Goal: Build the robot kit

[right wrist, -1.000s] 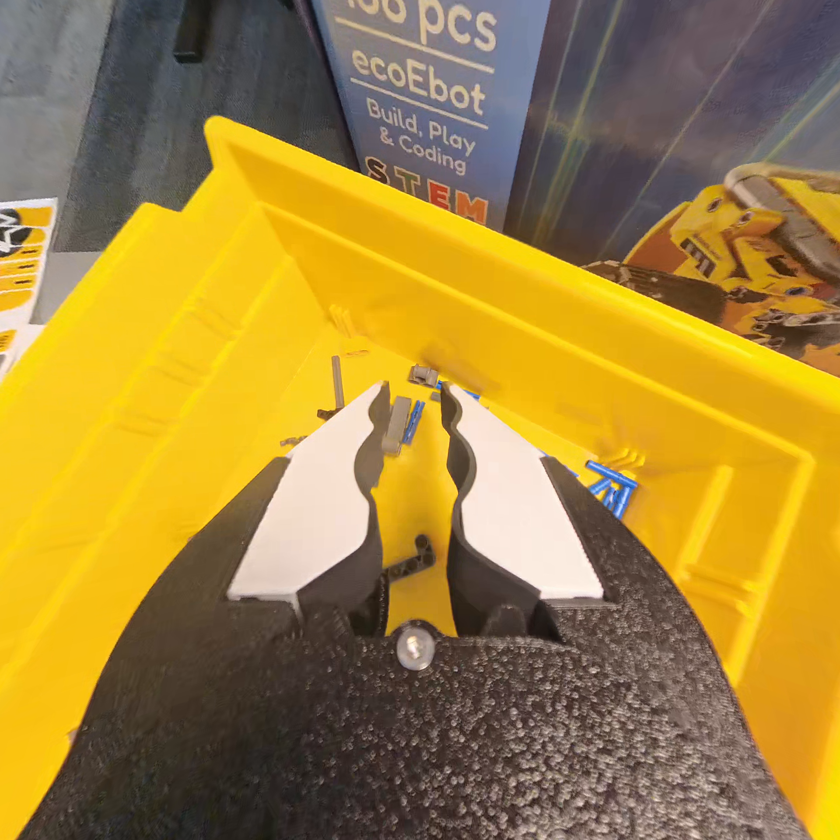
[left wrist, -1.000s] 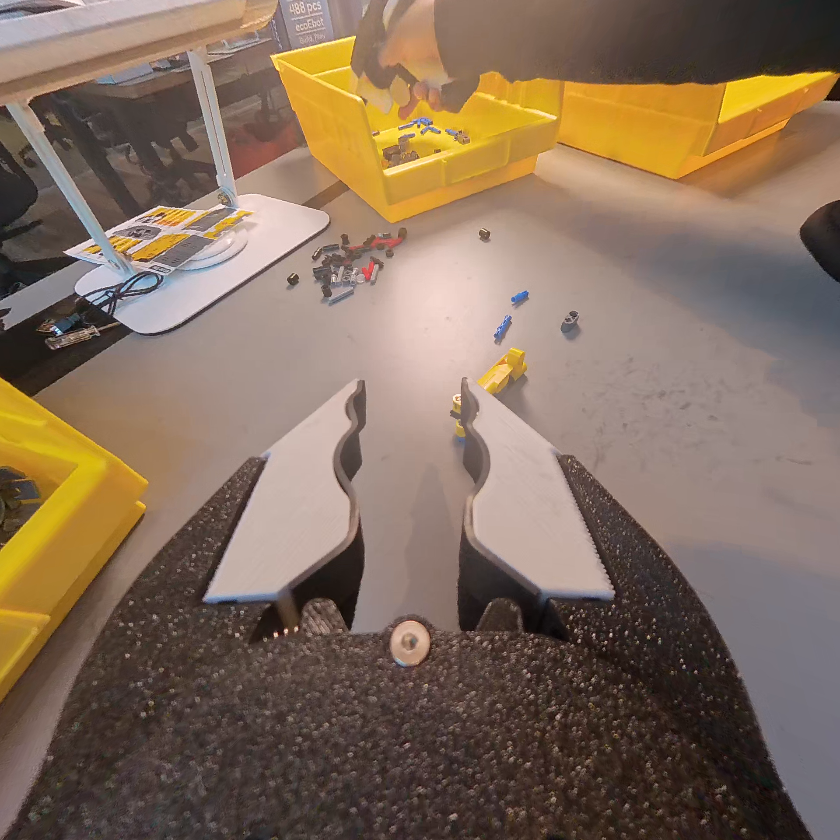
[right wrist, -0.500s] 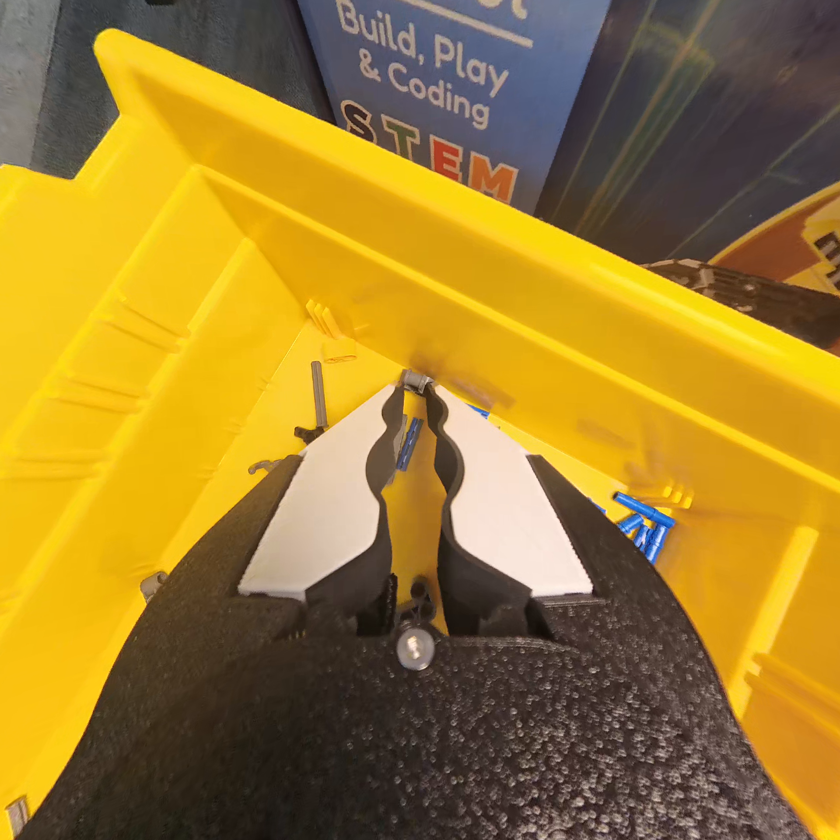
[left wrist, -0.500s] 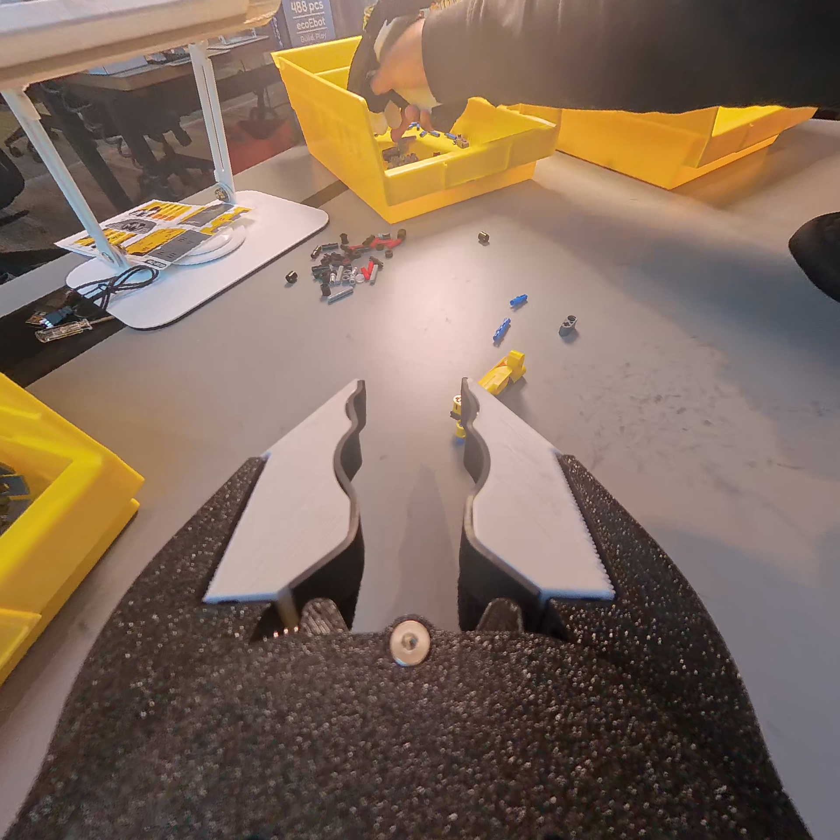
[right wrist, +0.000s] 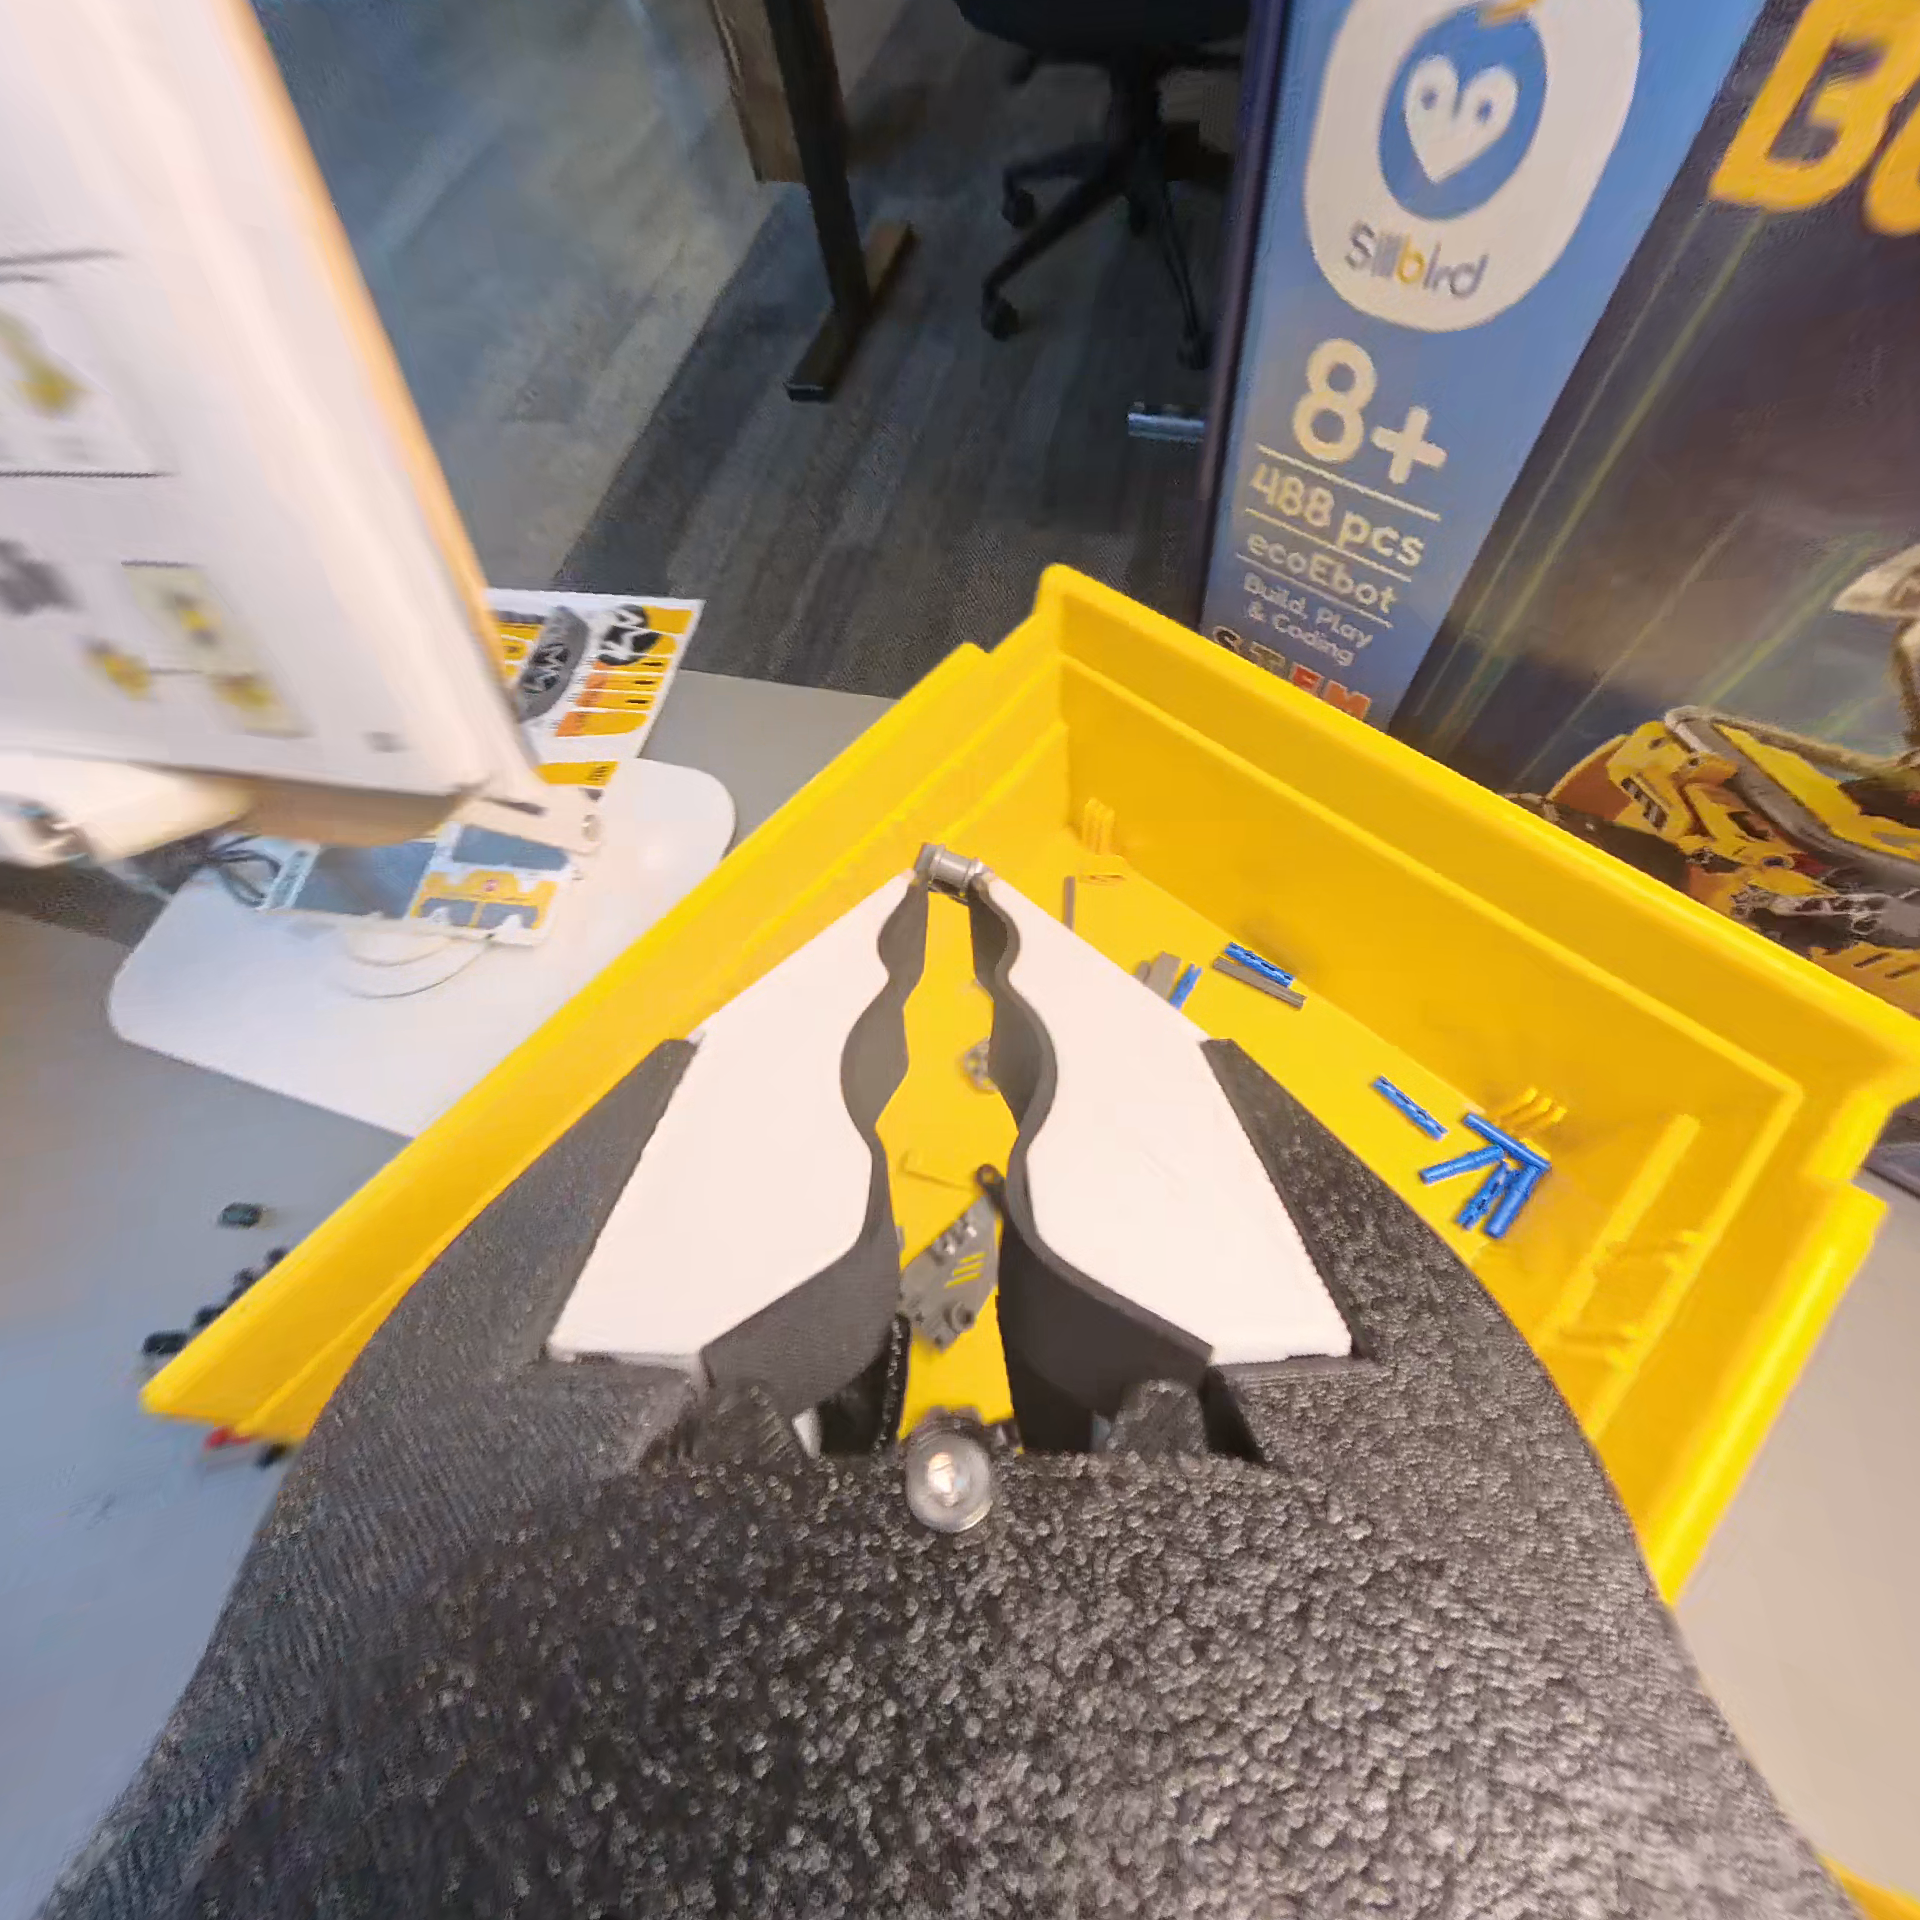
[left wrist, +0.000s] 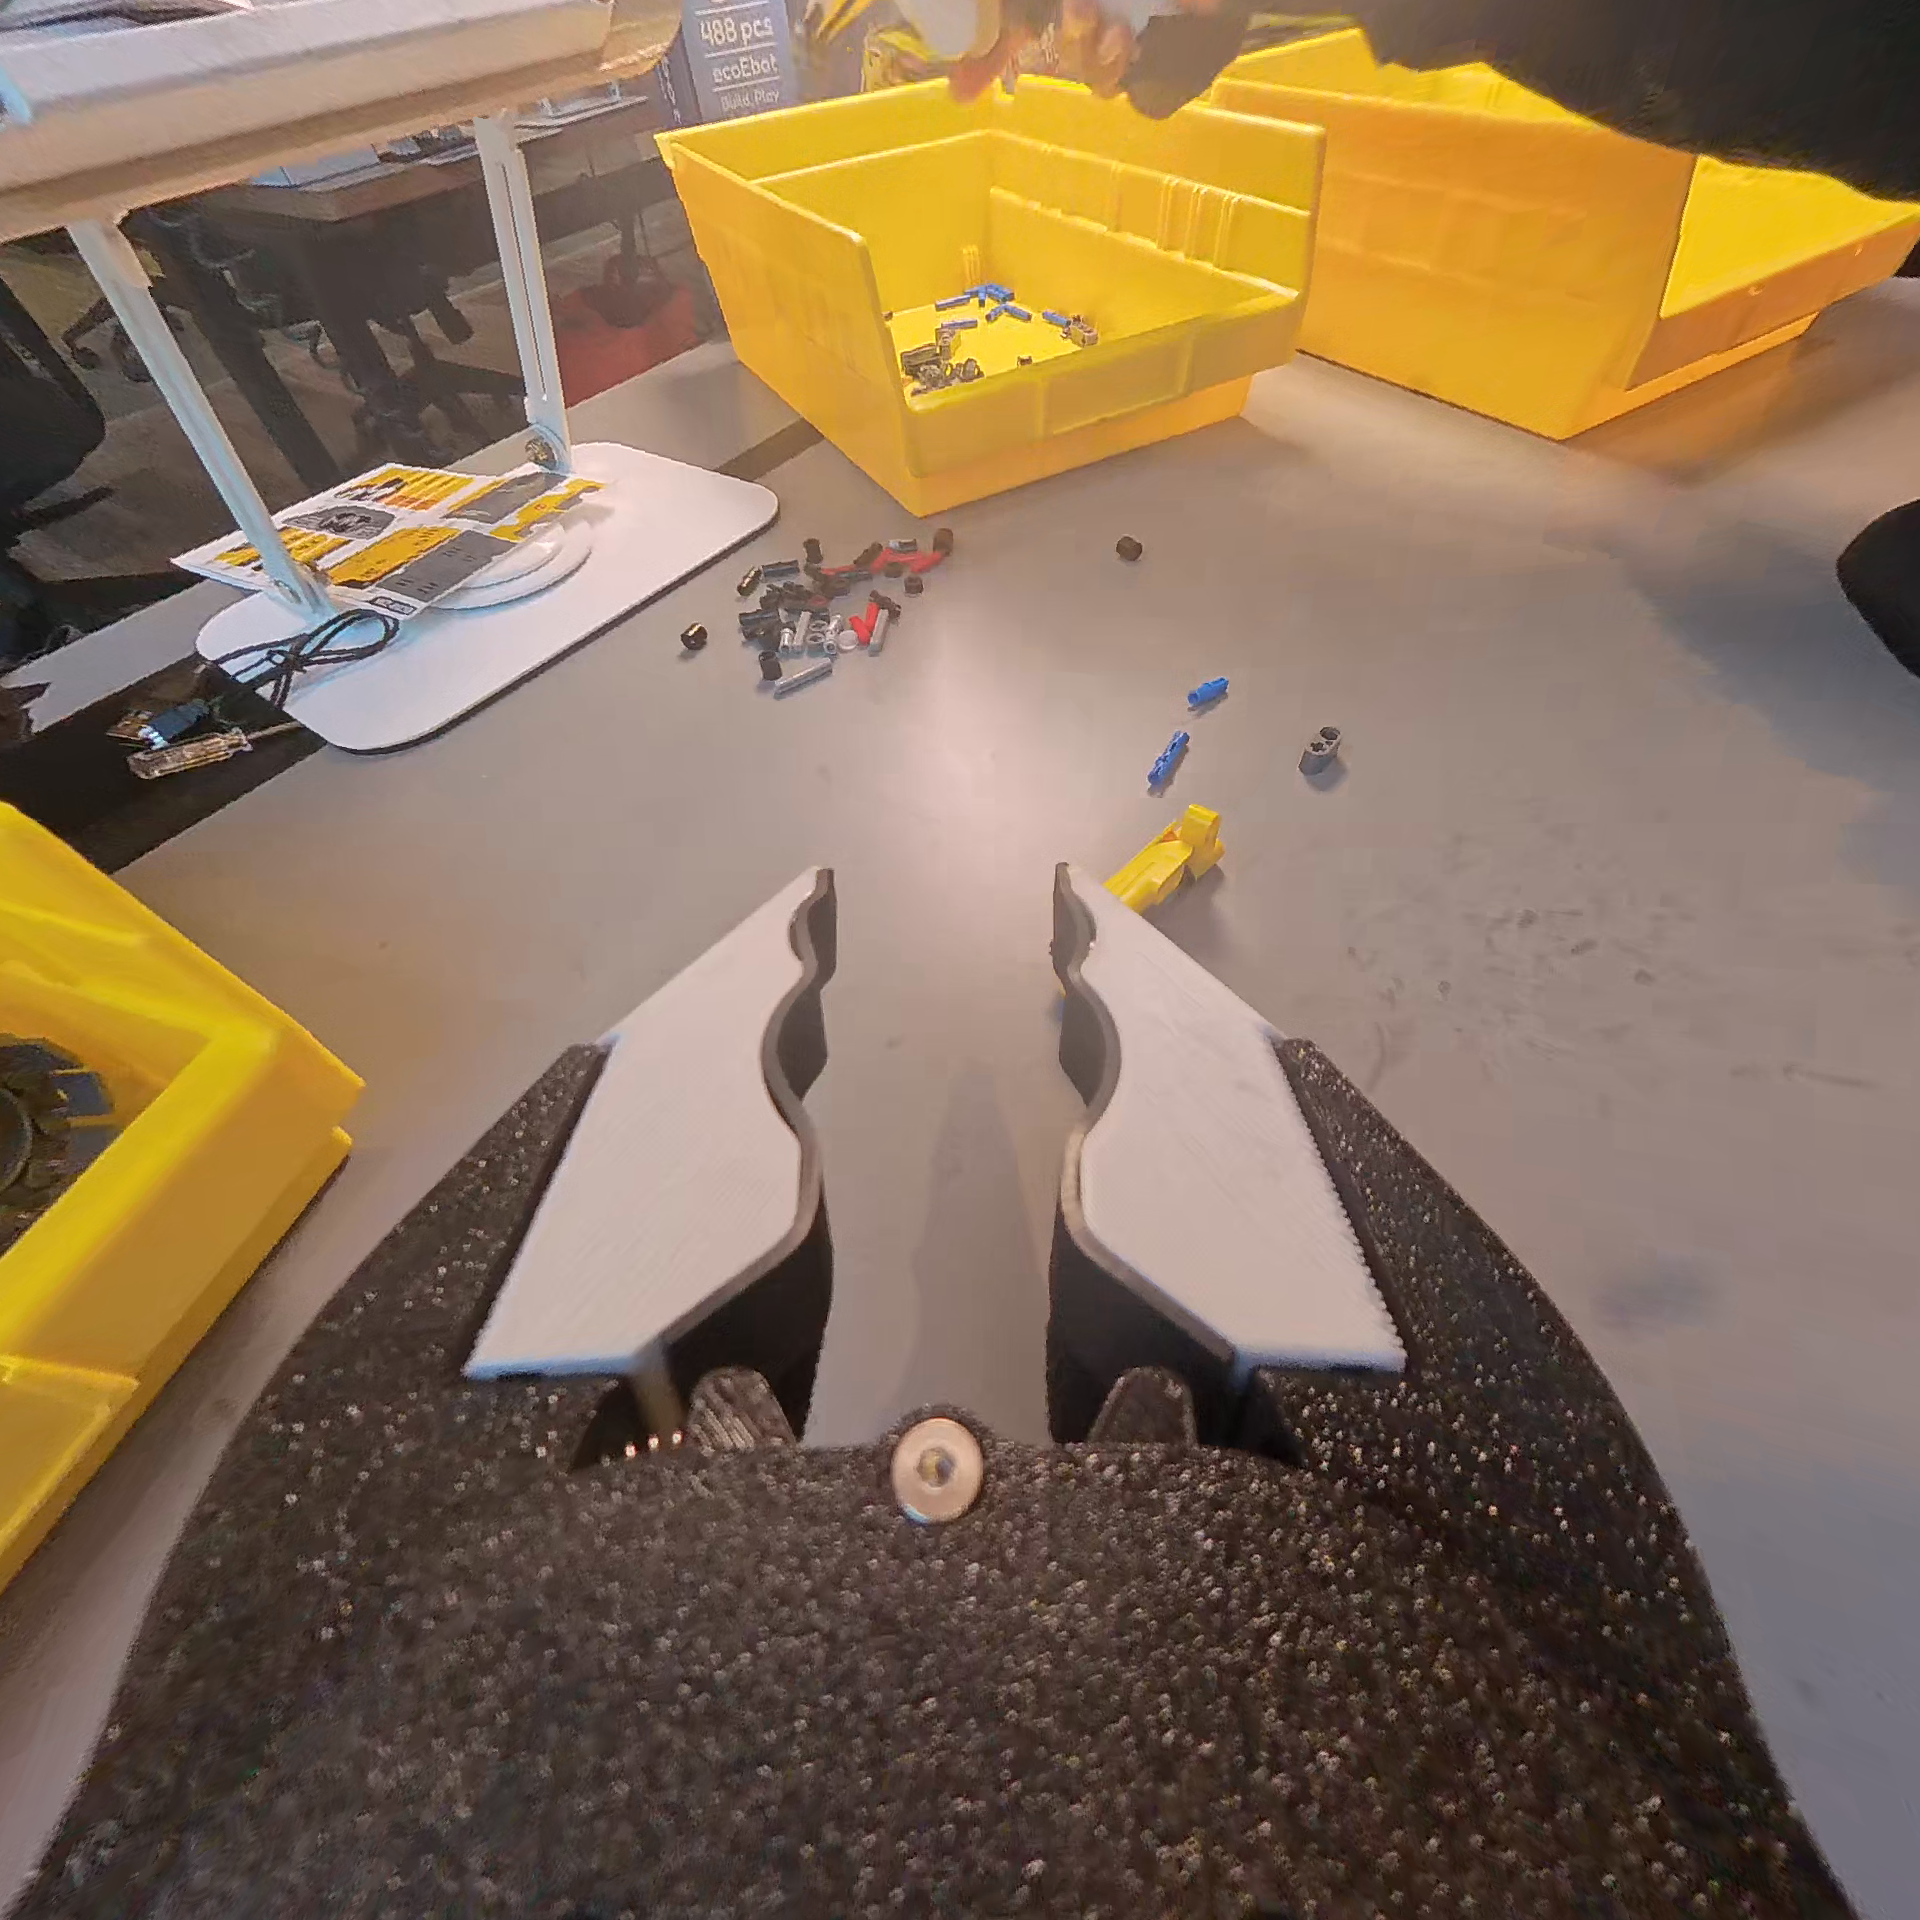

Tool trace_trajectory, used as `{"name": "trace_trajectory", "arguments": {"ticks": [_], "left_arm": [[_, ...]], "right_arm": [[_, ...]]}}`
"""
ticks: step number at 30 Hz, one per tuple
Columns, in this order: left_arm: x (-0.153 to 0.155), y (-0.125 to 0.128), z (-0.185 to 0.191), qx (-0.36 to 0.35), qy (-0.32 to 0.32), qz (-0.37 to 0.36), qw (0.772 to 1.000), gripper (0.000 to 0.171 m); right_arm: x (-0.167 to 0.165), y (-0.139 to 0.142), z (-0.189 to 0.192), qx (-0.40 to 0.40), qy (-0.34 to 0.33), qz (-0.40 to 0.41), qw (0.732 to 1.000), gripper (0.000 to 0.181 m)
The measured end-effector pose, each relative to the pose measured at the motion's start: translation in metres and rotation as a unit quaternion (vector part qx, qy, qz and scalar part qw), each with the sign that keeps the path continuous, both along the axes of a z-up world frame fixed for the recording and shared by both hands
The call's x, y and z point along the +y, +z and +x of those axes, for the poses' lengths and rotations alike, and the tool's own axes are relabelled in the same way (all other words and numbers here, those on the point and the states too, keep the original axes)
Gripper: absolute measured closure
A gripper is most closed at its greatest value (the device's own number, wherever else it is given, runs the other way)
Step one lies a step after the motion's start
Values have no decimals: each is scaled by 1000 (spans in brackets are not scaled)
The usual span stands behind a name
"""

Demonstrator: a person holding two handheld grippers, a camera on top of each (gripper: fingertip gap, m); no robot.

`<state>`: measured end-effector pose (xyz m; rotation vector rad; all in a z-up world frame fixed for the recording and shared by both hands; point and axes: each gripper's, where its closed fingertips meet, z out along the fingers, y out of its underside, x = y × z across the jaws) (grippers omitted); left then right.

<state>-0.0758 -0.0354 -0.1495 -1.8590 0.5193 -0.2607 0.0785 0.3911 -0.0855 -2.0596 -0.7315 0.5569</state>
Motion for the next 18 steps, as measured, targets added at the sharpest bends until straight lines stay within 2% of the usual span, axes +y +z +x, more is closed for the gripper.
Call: {"name": "trace_trajectory", "arguments": {"ticks": [5, 9, 14, 18], "left_arm": [[0, 4, 0, 1, 2, 9, 1000, 131], [0, 6, 0, 4, 6, 16, 1000, 130], [1, 6, -2, 5, 13, 18, 1000, 130], [2, 6, -4, 6, 18, 18, 1000, 130]], "right_arm": [[-85, 46, 0, -1, 90, 65, 994, 174], [-182, 50, -6, -19, 207, 95, 974, 174], [-297, 5, -5, -43, 340, 89, 935, 174], [-334, -47, 0, -62, 364, 80, 926, 174]]}}
